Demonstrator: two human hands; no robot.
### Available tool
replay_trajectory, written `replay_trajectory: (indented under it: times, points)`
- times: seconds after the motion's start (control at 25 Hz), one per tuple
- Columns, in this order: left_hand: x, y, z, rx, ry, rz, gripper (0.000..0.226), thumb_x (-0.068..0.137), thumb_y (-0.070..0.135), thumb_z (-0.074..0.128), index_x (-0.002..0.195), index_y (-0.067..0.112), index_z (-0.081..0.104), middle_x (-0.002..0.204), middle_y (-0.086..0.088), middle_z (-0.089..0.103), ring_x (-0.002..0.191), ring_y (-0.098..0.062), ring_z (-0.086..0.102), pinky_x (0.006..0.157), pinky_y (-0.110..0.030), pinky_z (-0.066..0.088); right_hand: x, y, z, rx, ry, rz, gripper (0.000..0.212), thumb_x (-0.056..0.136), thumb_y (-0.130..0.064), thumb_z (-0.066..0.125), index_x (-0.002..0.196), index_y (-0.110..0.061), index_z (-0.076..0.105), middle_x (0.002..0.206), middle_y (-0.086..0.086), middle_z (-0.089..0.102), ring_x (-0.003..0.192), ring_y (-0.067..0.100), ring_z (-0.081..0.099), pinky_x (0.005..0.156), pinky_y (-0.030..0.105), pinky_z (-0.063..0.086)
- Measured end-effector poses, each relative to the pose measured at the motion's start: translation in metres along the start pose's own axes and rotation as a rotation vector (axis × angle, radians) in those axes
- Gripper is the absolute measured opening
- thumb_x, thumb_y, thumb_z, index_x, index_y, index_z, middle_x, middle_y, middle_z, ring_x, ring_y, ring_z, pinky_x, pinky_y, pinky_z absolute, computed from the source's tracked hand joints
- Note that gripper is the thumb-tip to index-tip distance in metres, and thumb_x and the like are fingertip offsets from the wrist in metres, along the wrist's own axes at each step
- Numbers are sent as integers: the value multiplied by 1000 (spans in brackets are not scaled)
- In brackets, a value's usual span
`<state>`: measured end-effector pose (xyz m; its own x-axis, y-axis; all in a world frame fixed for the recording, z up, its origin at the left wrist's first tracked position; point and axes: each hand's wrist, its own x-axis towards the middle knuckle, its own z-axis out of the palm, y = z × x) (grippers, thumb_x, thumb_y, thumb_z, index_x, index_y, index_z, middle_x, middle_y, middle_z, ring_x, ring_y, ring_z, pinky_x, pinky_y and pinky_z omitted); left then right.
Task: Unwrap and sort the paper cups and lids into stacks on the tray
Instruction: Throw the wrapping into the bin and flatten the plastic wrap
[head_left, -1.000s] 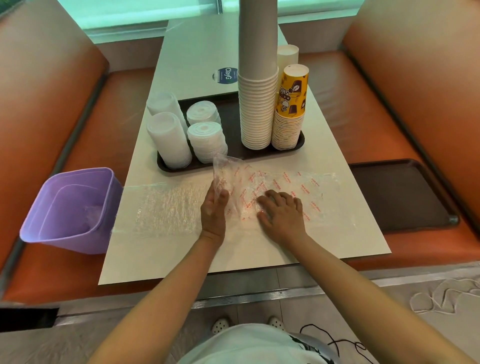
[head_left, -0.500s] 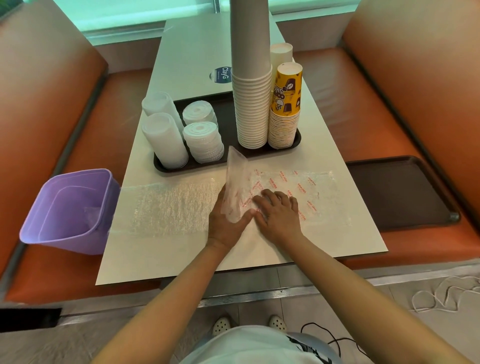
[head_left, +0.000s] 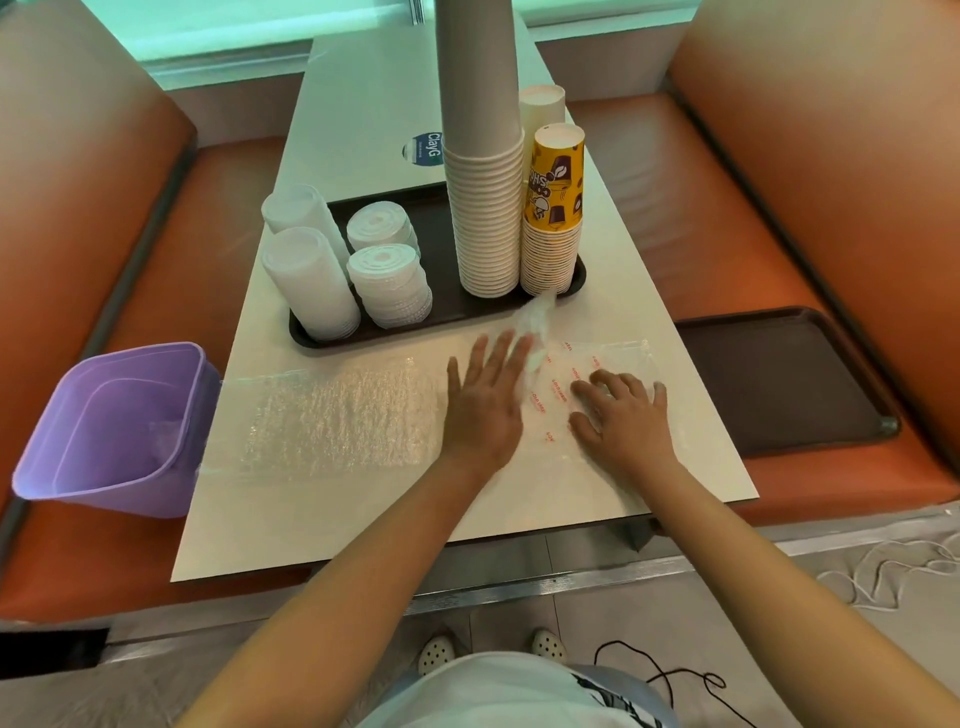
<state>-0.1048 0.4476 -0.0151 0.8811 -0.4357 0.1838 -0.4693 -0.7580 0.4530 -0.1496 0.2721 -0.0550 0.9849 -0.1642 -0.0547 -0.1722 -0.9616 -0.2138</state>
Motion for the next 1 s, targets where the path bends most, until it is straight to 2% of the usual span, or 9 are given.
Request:
replay_trajectory:
  times: [0.12, 0.24, 0.48, 0.64, 0.72, 0.8, 0.88, 0.96, 1.0]
  points:
    - [12, 17, 14, 292, -340, 41, 65, 99, 26, 33, 148, 37, -7, 158, 6, -13, 145, -24, -14, 110, -58, -11, -3, -2, 9, 86, 63, -3, 58, 83, -50, 34, 122, -16, 61, 134, 6, 55, 129, 33, 42, 104, 62, 22]
    - [16, 22, 25, 339, -501, 58, 60, 100, 35, 28, 148, 39, -7, 158, 6, -16, 144, -26, -16, 108, -63, -11, -2, -2, 12, 125, 94, 7, 69, 79, -53, 29, 124, -12, 60, 128, 5, 60, 129, 32, 43, 106, 60, 21]
    - [20, 25, 31, 298, -596, 98, 68, 97, 39, 35, 147, 39, -11, 158, 6, -16, 144, -26, -17, 107, -62, -14, -1, 9, 12, 357, 59, 45, 58, 82, -30, 27, 132, -13, 52, 139, 8, 51, 142, 18, 25, 117, 41, 0]
    - [19, 20, 38, 324, -653, 97, 72, 94, 41, 37, 147, 40, -11, 158, 6, -16, 144, -26, -17, 108, -63, -14, -4, 12, 8, 786, 144, 128, 56, 91, -30, 24, 141, -14, 41, 145, 6, 44, 138, 19, 33, 119, 39, 7]
    - [20, 19, 39, 291, -676, 95, 73, 93, 39, 40, 148, 40, -9, 158, 7, -16, 144, -25, -17, 109, -63, -13, -4, 15, 5, 834, 149, 116, 49, 95, -32, 32, 140, -16, 44, 150, 3, 36, 140, 18, 29, 119, 41, 10]
    - [21, 19, 33, 140, -621, 95, 73, 91, 33, 44, 149, 39, -1, 159, 7, -11, 146, -22, -13, 111, -60, -9, -2, 18, 6, 679, 89, 86, 39, 98, -23, 43, 134, -11, 51, 153, 6, 31, 141, 20, 26, 119, 40, 7]
    - [21, 16, 26, -31, -349, 15, 68, 88, 29, 49, 149, 32, 19, 159, 2, 7, 146, -23, 3, 115, -55, 6, 0, 15, 8, 566, 60, 81, 39, 97, -11, 47, 135, -7, 51, 152, 10, 32, 140, 25, 25, 119, 42, 9]
    - [21, 8, 19, -140, -64, -265, 62, 87, 31, 52, 145, 22, 31, 153, -8, 25, 138, -28, 26, 110, -46, 28, 1, 13, 8, 539, 77, 81, 41, 96, -8, 46, 137, -5, 48, 150, 12, 34, 138, 26, 26, 118, 42, 14]
    - [23, 5, 15, -205, -34, -445, 62, 88, 31, 53, 145, 18, 30, 149, -12, 30, 133, -30, 34, 106, -41, 33, 1, 13, 7, 526, 82, 77, 41, 97, -7, 45, 137, -4, 47, 150, 12, 34, 138, 25, 25, 118, 41, 15]
